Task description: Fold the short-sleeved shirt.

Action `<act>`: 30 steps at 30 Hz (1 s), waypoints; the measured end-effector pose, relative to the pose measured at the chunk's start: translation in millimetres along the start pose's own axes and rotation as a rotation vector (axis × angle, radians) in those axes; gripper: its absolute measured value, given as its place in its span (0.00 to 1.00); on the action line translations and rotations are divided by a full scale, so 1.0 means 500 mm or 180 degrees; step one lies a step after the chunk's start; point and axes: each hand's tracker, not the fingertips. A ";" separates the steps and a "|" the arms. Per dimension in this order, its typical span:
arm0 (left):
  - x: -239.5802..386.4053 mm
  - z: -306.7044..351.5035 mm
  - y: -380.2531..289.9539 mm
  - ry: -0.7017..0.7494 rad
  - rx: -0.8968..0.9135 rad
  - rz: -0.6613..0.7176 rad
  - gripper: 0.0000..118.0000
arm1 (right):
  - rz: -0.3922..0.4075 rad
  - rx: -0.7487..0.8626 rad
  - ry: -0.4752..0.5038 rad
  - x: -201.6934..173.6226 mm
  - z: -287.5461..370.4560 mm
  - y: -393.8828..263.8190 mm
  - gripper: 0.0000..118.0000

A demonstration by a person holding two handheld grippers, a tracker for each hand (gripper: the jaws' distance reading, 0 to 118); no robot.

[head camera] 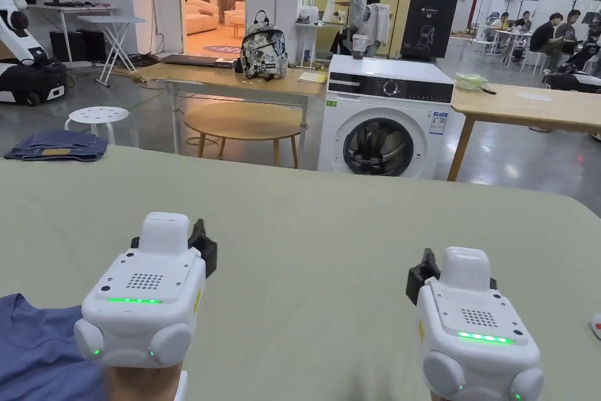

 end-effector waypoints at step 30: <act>-0.236 0.043 0.019 0.0351 -0.0569 0.0052 0.00 | 0.0021 -0.0130 0.0409 -0.114 -0.005 0.016 0.00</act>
